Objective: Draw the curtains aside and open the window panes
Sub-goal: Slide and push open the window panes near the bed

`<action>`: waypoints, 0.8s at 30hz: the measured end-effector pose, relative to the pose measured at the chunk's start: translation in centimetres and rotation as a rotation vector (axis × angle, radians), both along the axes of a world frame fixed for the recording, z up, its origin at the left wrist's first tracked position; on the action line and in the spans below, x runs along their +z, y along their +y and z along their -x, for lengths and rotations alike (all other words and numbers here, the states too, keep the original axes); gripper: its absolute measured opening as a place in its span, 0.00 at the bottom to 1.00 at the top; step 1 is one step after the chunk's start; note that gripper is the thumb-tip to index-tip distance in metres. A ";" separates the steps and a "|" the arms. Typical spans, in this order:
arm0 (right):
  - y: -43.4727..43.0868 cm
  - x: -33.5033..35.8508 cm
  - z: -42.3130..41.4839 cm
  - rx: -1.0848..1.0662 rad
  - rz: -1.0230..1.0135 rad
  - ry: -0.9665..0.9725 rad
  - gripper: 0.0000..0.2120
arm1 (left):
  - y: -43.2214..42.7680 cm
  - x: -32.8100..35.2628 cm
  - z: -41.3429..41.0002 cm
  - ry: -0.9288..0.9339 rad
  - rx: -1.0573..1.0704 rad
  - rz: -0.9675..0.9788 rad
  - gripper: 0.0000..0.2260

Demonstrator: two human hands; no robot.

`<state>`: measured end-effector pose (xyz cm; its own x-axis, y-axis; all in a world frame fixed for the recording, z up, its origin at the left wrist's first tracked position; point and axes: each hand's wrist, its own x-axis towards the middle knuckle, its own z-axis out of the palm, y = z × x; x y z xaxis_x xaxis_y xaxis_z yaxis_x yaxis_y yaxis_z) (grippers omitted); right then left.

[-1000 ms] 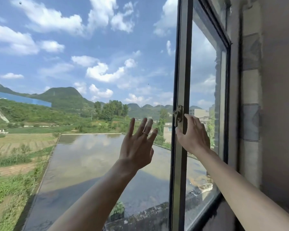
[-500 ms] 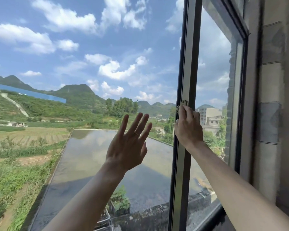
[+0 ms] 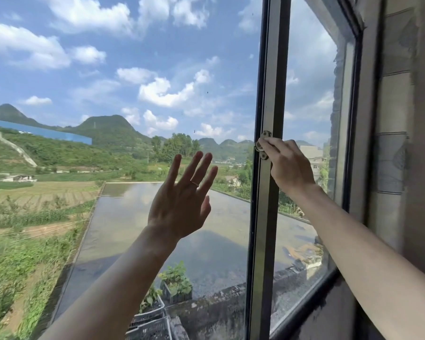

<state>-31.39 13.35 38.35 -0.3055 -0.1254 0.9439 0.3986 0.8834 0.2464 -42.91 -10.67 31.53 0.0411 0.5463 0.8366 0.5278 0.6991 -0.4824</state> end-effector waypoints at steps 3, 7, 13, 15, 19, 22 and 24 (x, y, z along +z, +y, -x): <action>0.3 -0.1 0.3 0.165 0.177 0.023 0.21 | 0.0 0.0 0.0 0.017 -0.007 -0.006 0.30; 0.2 0.0 0.9 0.475 0.460 0.262 0.14 | 0.1 0.0 0.2 0.026 -0.005 -0.014 0.30; -0.4 1.2 2.5 0.609 0.801 0.450 0.25 | 0.0 0.0 0.1 0.034 0.002 -0.010 0.30; -0.1 2.0 3.1 0.604 0.920 0.477 0.28 | 0.0 -0.1 0.0 0.037 0.018 -0.011 0.30; 0.1 3.5 3.5 0.546 1.145 0.448 0.28 | 0.0 0.0 -0.1 0.036 0.028 -0.009 0.30; -0.6 2.3 3.8 0.468 1.053 0.437 0.24 | -0.1 0.0 -0.1 0.024 0.016 -0.009 0.30; -1.5 0.5 3.8 0.432 0.984 0.424 0.22 | -0.2 0.1 -0.3 0.014 -0.002 -0.001 0.30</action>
